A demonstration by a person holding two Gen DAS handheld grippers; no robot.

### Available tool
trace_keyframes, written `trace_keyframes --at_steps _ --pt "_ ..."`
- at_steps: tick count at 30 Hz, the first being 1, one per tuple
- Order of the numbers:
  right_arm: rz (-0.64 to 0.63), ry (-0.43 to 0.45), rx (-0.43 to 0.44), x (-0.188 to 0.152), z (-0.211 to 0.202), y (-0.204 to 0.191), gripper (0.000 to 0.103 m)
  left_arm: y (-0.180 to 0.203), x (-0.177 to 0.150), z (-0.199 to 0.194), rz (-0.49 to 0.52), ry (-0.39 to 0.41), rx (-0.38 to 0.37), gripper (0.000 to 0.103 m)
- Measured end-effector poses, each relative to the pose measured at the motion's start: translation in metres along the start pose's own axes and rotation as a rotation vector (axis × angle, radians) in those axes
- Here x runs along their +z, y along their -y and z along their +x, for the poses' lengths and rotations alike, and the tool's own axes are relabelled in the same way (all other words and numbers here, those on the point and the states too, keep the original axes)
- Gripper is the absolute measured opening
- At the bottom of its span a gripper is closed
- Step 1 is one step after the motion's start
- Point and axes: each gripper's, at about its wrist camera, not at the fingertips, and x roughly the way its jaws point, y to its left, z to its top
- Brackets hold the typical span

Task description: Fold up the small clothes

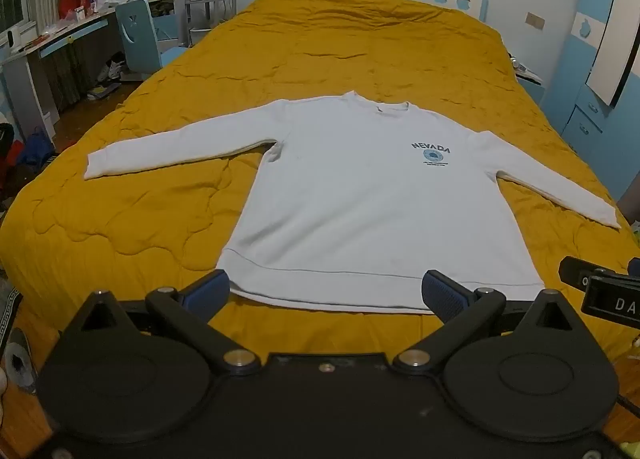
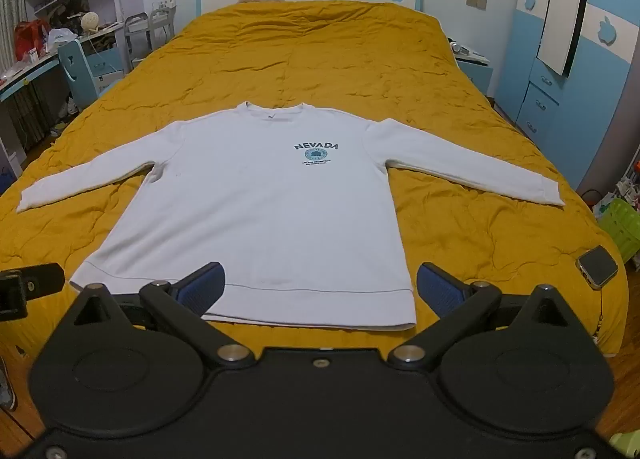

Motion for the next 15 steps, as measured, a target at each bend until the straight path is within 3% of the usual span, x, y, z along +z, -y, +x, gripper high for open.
trace_keyframes --at_steps 15 --pt "0.001 0.001 0.002 0.001 -0.0003 0.0005 0.103 -0.0028 0.0005 0.0003 0.007 0.001 -0.001 0.103"
